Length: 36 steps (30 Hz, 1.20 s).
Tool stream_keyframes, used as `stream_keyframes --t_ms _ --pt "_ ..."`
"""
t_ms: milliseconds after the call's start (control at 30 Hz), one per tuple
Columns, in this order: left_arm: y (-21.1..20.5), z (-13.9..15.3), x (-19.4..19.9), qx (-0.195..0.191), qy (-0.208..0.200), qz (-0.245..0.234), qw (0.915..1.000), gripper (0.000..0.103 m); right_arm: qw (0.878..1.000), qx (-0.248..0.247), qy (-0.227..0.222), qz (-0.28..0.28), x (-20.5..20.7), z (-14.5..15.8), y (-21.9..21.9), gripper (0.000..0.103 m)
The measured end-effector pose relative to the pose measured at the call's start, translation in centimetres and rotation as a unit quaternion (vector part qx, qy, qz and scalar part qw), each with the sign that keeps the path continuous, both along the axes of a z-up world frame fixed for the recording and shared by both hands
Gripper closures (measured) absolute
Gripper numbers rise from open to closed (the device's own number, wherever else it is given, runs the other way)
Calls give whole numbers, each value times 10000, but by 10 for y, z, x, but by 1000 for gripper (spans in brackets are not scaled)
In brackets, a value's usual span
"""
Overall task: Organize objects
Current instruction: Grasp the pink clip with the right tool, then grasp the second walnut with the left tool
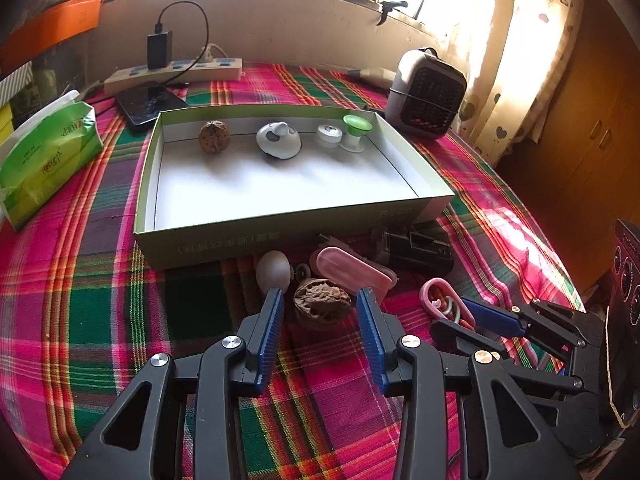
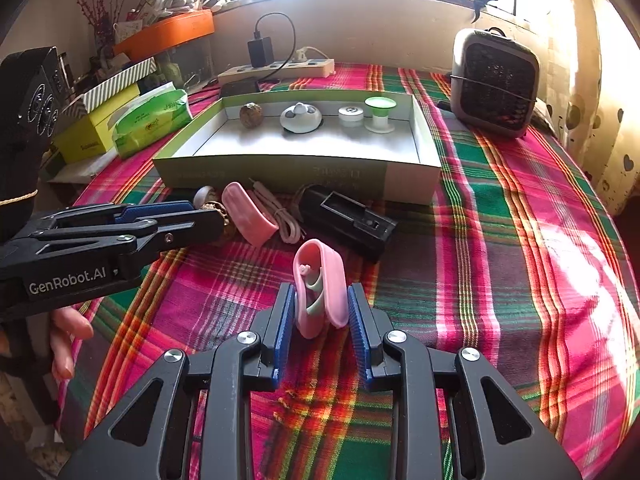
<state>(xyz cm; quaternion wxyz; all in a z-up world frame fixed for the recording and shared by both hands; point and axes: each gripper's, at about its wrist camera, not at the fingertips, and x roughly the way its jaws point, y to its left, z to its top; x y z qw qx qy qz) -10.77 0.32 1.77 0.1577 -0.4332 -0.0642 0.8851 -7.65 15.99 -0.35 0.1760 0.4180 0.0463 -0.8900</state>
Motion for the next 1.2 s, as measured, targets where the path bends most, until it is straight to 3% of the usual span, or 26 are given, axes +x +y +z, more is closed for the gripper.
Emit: stream_keyframes --t_ms 300,1200 --pt "8 -6 -7 -176 -89 48 9998 67 9999 -119 -49 66 -1 -1 4 74" --pt "3 -1 1 -122 -57 80 9999 72 9995 -285 -61 87 -2 1 7 74"
